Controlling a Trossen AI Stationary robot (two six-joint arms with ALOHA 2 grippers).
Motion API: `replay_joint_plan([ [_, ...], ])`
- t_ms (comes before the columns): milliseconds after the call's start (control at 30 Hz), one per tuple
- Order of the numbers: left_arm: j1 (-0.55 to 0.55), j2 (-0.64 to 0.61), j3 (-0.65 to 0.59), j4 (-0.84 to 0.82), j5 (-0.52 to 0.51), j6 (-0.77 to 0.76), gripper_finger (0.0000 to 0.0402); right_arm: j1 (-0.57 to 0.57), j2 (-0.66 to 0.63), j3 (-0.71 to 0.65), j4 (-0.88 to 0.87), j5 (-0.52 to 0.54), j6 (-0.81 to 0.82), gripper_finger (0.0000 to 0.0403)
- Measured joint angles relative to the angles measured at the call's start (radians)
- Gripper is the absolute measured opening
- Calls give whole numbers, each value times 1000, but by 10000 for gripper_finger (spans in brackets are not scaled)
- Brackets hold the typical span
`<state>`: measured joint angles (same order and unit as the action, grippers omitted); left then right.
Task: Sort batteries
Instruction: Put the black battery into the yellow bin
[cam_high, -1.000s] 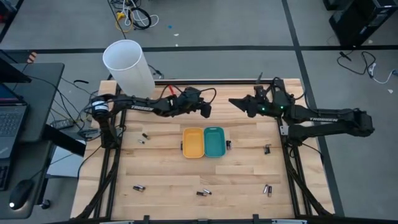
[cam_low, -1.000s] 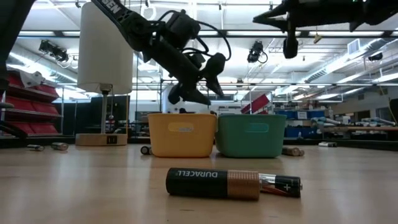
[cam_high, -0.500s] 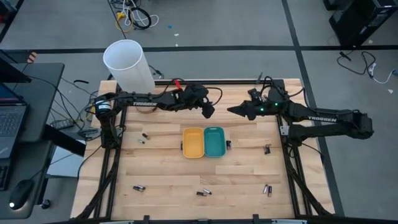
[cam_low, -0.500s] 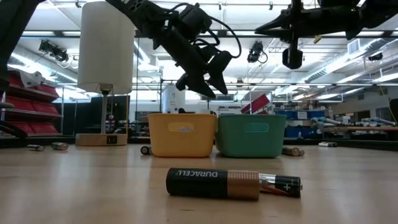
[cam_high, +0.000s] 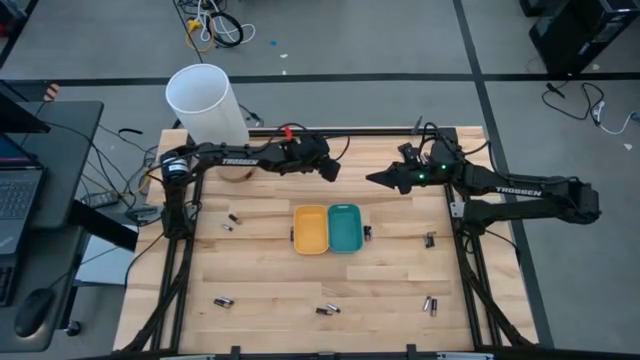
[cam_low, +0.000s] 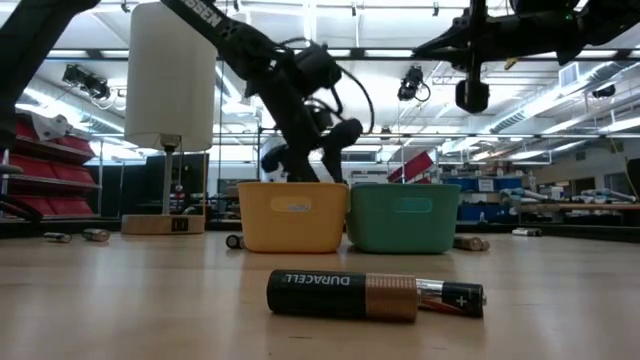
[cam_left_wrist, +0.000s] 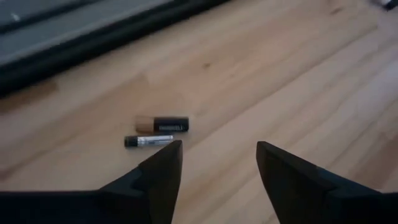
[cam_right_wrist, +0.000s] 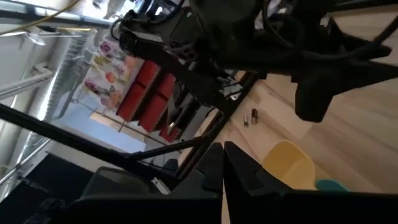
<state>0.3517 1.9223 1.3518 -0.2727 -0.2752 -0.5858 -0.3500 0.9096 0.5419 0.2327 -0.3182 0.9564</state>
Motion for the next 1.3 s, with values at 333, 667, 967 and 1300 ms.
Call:
replay_joint_plan([
  [333, 56, 139, 125, -77, 84, -27, 337, -13, 3, 0, -25, 4, 23, 1],
  [667, 77, 270, 367, -317, 13, 65, 385, -38, 3, 0, -27, 5, 63, 2],
  [967, 108, 299, 371, -321, 32, 62, 385, -46, 3, 0, -27, 0, 69, 2],
  [1300, 122, 300, 371, -333, 28, 60, 385, -49, 3, 0, -27, -2, 70, 2],
])
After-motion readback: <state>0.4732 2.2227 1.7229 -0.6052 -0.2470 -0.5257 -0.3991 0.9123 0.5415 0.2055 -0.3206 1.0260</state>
